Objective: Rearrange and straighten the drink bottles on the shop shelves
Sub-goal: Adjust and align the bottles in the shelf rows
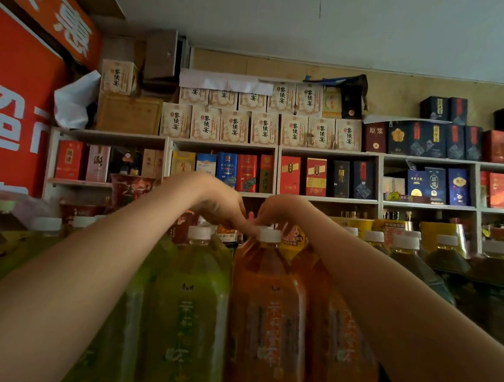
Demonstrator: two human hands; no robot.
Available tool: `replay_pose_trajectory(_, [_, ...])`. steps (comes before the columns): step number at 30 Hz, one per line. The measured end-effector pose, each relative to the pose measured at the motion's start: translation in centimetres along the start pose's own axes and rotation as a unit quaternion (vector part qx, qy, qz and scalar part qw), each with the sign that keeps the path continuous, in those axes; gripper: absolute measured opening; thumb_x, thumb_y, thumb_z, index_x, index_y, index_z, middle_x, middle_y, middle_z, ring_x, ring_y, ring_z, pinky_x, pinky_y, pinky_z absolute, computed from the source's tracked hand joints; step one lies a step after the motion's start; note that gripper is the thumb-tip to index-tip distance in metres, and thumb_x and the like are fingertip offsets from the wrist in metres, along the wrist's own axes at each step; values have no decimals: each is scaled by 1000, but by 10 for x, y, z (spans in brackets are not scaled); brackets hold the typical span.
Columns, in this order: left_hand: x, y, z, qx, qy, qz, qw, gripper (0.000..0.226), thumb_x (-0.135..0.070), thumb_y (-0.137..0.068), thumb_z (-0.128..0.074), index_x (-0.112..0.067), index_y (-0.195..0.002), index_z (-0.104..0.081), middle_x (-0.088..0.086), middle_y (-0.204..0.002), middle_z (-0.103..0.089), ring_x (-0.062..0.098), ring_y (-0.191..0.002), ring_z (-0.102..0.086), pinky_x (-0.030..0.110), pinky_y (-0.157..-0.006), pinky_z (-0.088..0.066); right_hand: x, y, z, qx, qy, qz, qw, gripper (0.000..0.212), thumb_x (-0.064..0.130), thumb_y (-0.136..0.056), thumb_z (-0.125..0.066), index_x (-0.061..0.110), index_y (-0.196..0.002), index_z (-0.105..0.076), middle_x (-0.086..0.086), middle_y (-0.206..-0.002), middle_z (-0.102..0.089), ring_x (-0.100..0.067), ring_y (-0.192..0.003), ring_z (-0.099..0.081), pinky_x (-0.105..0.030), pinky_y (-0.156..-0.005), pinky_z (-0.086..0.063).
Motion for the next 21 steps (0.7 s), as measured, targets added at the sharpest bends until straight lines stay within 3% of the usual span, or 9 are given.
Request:
replay_pose_trajectory(3, [6, -12, 1, -6, -32, -13, 999, 54, -45, -88, -56, -13, -132, -51, -2, -122, -51, 16, -112, -46, 27, -89, -35, 6, -12, -4, 44, 12, -6, 999, 41, 17, -92, -56, 0, -128, -48, -13, -110, -59, -25, -94, -62, -33, -79, -54])
replay_pose_trajectory(6, [6, -17, 4, -4, -60, -20, 998, 46, -44, -91, -53, -14, -127, -56, 5, -126, -56, 15, -104, -50, 31, -86, -38, 7, -23, -7, 30, 24, -5, 999, 38, 17, -91, -58, 0, -124, -49, -10, -95, -56, -19, -75, -58, -27, -62, -51])
replay_pose_trajectory(8, [4, -19, 2, 10, -65, -21, 998, 44, -42, -94, -48, -16, -129, -53, 4, -129, -54, 15, -106, -49, 28, -85, -36, 4, -25, -11, -6, 63, 2, 998, 37, 20, -92, -58, 0, -123, -51, -9, -98, -56, -19, -80, -58, -25, -61, -49])
replay_pose_trajectory(12, [5, -25, 1, -14, -76, -16, 997, 48, -45, -96, -41, -20, -137, -45, 2, -138, -47, 19, -119, -46, 28, -88, -33, 9, -22, -7, -33, 141, 22, 989, 36, 21, -97, -51, -4, -122, -53, -13, -116, -61, -26, -102, -61, -30, -79, -49])
replay_pose_trajectory(15, [7, -31, -1, -30, -95, -18, 995, 41, -40, -97, -44, -18, -131, -51, 3, -131, -50, 19, -109, -49, 29, -85, -35, 10, -20, -9, -26, 115, 21, 993, 35, 20, -94, -55, -4, -120, -52, -13, -99, -61, -26, -87, -60, -31, -73, -51])
replay_pose_trajectory(18, [10, -27, -2, -48, -118, -17, 992, 45, -32, -98, -46, -18, -140, -42, 1, -143, -42, 20, -124, -43, 32, -96, -34, 7, -20, -6, -46, 19, 29, 998, 31, 22, -91, -61, 0, -110, -53, -9, -85, -58, -26, -79, -63, -32, -64, -56])
replay_pose_trajectory(21, [20, -15, 2, -67, -110, -16, 992, 46, -27, -98, -46, -18, -143, -38, 2, -145, -41, 21, -130, -40, 34, -104, -33, 8, -11, 8, -62, -17, 55, 996, 35, 39, -94, -53, 4, -93, -54, -9, -83, -61, -24, -79, -64, -32, -71, -56])
Point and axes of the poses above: each hand's wrist, its own y-axis away from the middle knuckle, its own z-axis out of the back of the hand, x = y × z, the point moved 1 cm from there along -y, towards the middle knuckle
